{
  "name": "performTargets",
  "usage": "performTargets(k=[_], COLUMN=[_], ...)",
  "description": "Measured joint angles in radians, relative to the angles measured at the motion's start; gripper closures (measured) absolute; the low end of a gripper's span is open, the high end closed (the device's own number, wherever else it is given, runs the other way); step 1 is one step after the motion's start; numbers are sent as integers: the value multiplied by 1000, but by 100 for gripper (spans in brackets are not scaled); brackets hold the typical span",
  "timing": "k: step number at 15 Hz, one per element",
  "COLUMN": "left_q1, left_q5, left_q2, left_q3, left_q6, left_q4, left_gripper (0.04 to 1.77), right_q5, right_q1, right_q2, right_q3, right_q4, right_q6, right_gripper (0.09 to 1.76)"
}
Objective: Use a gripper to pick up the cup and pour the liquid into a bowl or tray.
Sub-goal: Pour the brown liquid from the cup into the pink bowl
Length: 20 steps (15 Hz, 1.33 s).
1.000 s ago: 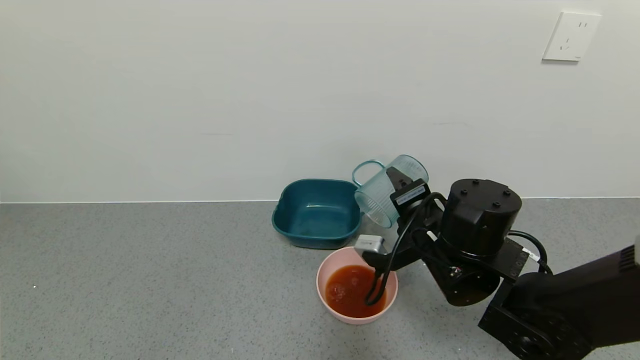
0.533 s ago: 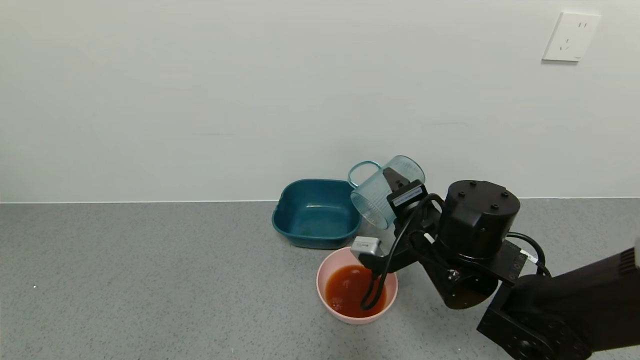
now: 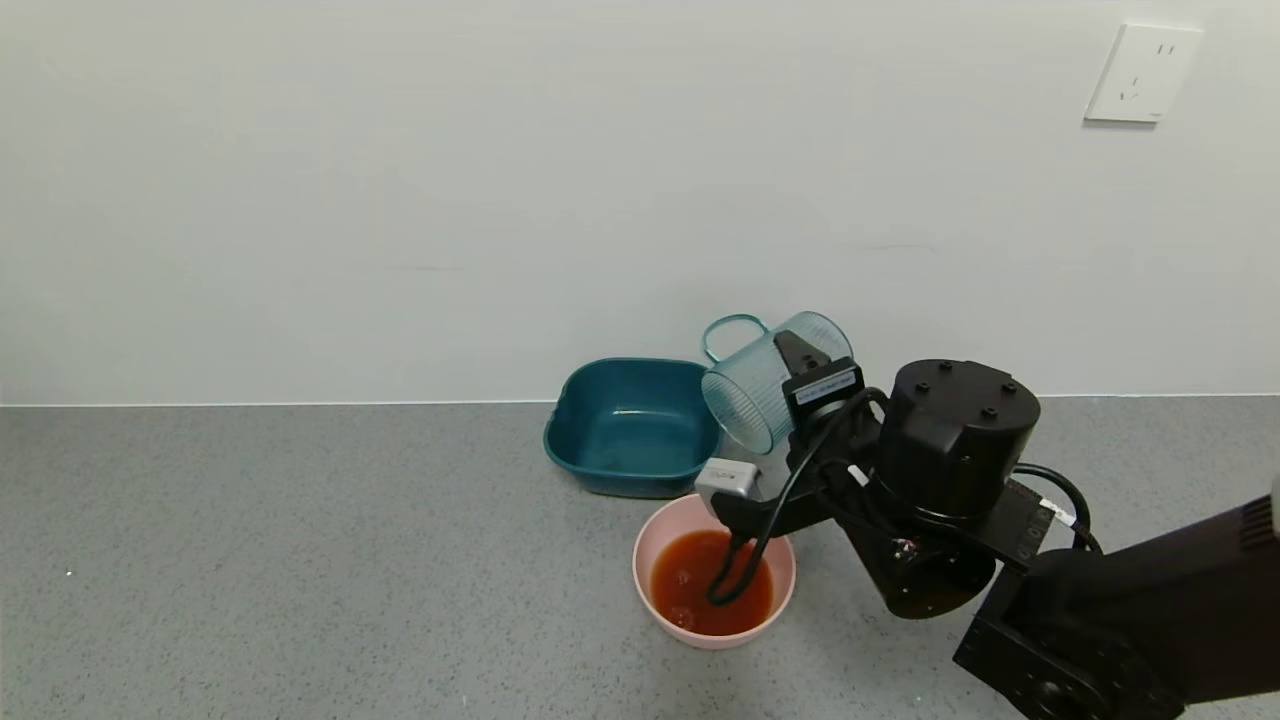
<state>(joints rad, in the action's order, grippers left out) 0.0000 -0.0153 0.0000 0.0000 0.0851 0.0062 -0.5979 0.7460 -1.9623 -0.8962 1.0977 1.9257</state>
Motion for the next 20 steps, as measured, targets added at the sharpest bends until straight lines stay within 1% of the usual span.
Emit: performTargets(k=[2, 4, 6, 11, 15, 17, 20], left_q1=[0, 0, 0, 0, 0, 0, 0], left_q5=[0, 0, 0, 0, 0, 0, 0], left_q2=[0, 0, 0, 0, 0, 0, 0], left_q3=[0, 0, 0, 0, 0, 0, 0], left_q6=[0, 0, 0, 0, 0, 0, 0], left_q4=[0, 0, 0, 0, 0, 0, 0], left_gripper=[9, 9, 9, 9, 9, 9, 9], right_q5=[-45, -56, -89, -155, -190, -208, -212], right_q1=[11, 17, 20, 24, 14, 11, 9], right_q2=[1, 7, 16, 28, 46, 66, 130], right_q3=[0, -2, 6, 10, 10, 12, 15], right_q4=[-1, -5, -8, -15, -21, -77, -273], right_q6=[-87, -141, -198, -425, -574, -673, -865], right_gripper=[57, 57, 57, 57, 57, 57, 57])
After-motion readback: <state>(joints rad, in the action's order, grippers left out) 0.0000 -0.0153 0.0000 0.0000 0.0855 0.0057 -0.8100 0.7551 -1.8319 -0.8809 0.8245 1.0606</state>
